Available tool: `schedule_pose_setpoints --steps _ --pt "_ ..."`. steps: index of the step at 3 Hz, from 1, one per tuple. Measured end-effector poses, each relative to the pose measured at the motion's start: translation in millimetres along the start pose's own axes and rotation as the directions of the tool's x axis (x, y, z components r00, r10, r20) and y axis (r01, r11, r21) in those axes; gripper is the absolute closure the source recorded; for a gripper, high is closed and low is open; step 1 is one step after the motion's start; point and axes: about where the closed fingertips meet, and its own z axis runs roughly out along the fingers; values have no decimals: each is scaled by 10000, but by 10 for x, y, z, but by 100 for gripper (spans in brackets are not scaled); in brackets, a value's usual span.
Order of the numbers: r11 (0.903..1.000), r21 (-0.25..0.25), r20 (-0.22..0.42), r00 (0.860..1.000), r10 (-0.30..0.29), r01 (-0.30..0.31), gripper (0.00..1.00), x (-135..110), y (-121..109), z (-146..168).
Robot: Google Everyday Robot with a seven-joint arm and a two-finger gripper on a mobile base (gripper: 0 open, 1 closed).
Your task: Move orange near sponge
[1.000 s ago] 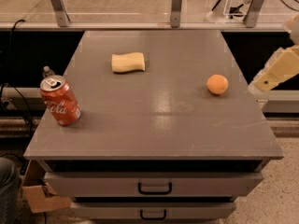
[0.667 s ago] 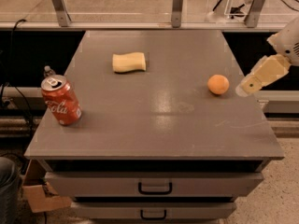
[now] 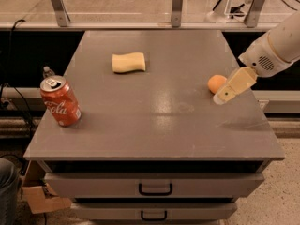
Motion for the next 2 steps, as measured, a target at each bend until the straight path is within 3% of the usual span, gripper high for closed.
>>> schedule_pose_setpoints --steps 1,2 --pt "9989 -453 -160 9998 -155 147 0 -44 47 263" --pt "9976 -675 -304 9994 -161 141 17 -20 62 425"
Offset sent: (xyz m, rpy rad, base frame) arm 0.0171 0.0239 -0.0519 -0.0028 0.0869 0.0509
